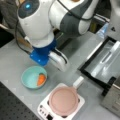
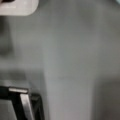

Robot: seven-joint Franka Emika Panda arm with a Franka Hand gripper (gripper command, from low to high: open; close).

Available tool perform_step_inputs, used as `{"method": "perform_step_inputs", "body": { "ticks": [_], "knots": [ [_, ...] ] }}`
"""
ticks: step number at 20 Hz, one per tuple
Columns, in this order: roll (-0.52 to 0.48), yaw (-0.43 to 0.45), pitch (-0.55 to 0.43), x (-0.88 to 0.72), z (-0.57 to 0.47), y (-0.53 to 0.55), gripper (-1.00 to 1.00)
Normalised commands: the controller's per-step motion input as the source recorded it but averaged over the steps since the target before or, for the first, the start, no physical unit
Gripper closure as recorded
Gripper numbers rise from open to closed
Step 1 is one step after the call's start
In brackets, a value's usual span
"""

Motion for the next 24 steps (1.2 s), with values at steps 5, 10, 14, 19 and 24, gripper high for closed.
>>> {"method": "perform_step_inputs", "body": {
  "ticks": [5,10,14,19,24],
  "knots": [
    [-0.122,-0.046,-0.238,-0.69,-0.07,0.21,-1.0],
    [-0.1,-0.016,-0.296,-0.42,-0.12,0.08,-1.0],
    [-0.121,0.025,-0.239,-0.24,-0.07,0.03,-1.0],
    [-0.136,0.056,-0.165,-0.18,-0.03,0.07,-1.0],
    [-0.124,0.052,-0.155,-0.19,-0.07,0.04,-1.0]
  ]
}}
